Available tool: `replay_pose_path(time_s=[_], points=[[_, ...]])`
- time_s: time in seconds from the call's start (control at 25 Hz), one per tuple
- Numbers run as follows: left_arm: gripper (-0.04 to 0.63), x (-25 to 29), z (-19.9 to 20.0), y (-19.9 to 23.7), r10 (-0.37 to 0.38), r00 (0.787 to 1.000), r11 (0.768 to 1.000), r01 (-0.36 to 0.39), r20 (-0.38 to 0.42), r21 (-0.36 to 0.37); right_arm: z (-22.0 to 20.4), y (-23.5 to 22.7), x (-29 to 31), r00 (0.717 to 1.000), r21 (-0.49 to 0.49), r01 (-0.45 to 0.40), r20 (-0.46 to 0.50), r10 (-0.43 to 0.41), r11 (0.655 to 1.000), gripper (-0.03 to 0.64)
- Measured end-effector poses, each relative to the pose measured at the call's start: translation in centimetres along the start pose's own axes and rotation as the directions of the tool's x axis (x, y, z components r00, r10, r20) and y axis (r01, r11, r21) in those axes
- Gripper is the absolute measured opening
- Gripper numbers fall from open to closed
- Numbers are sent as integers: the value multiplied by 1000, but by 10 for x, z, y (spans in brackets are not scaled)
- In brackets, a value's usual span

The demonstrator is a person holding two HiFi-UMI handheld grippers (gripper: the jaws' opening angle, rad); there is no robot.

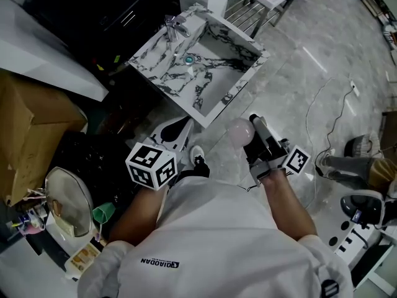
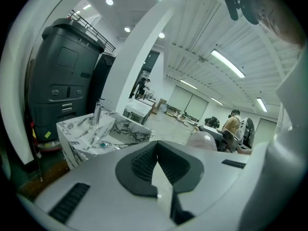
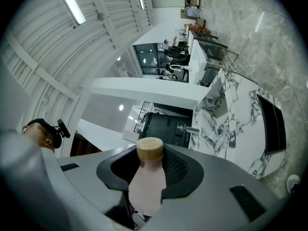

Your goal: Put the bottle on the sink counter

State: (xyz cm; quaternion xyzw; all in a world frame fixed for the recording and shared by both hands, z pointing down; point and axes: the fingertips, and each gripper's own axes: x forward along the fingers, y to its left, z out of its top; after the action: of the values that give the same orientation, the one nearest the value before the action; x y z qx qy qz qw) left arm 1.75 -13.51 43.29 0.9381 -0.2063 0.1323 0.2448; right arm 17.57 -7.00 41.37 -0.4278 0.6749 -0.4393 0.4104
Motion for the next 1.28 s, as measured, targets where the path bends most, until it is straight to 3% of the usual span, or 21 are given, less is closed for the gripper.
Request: replay_pose_path(time_s=[0.56,1.28], points=[[14,5,51,45,-22,998,998,19,63,59,3,10,62,1000,-55,-22,-21,21,998,160],[14,-4,53,47,-32,997,997,27,71,71,-6,19,77,999,-82,-34,-37,31,996,160]])
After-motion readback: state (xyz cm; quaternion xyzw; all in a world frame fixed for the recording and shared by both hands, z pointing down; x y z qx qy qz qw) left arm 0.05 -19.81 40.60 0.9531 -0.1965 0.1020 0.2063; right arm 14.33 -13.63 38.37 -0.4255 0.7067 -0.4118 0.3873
